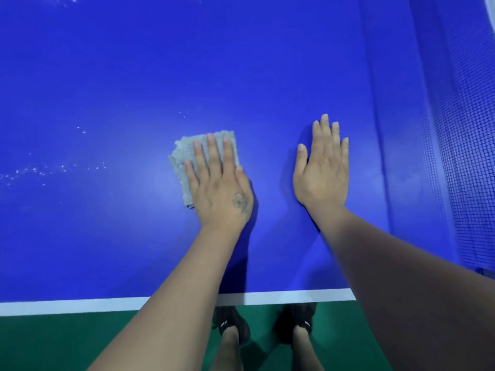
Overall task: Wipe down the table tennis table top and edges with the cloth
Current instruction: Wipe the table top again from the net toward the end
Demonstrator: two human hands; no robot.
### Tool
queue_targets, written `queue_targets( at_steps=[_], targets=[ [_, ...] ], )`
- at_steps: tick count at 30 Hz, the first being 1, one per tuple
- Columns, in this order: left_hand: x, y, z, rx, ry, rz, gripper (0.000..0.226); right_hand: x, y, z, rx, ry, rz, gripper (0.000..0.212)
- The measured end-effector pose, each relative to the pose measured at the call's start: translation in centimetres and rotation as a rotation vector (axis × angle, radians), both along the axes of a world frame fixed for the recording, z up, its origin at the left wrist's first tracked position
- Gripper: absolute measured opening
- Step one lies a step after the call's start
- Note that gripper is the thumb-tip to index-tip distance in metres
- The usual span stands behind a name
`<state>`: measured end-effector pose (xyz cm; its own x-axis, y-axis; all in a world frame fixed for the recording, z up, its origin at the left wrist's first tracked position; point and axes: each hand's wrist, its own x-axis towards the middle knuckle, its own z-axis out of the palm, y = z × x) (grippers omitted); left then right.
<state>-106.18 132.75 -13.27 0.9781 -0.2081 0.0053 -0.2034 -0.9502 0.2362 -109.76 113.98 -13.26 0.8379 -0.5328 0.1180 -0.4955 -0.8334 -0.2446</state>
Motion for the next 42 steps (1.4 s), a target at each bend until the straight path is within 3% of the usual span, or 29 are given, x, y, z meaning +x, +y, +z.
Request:
queue_targets(
  at_steps=[6, 12, 18, 25, 30, 35, 42],
  targets=[
    [-0.2, -7.7, 0.2, -0.054, 0.005, -0.267, 0.062, 0.4, -0.1, -0.3, 0.022, -0.005, 0.003, 0.060],
    [-3.4, -2.5, 0.3, -0.060, -0.003, -0.427, 0.060, 0.2, -0.1, -0.3, 0.025, -0.008, 0.009, 0.057],
    [1.3, 2.4, 0.5, -0.001, -0.012, -0.240, 0.059, 0.2, -0.2, -0.5, 0.046, -0.042, 0.002, 0.055],
    [11.9, -5.2, -0.1, -0.046, -0.014, -0.082, 0.063, 0.3, -0.6, -1.1, 0.050, -0.085, 0.011, 0.054],
    [8.6, -8.5, 0.0, -0.038, -0.060, -0.404, 0.060, 0.6, -0.6, -1.1, 0.058, -0.069, 0.013, 0.055],
    [3.6, -3.2, 0.2, -0.036, -0.018, -0.583, 0.059, 0.6, -0.5, -0.8, 0.059, -0.058, 0.012, 0.055],
    [8.7, 3.5, 1.1, 0.050, -0.009, -0.282, 0.058, 0.5, -0.5, -0.6, 0.063, -0.025, 0.014, 0.055]
  ],
)
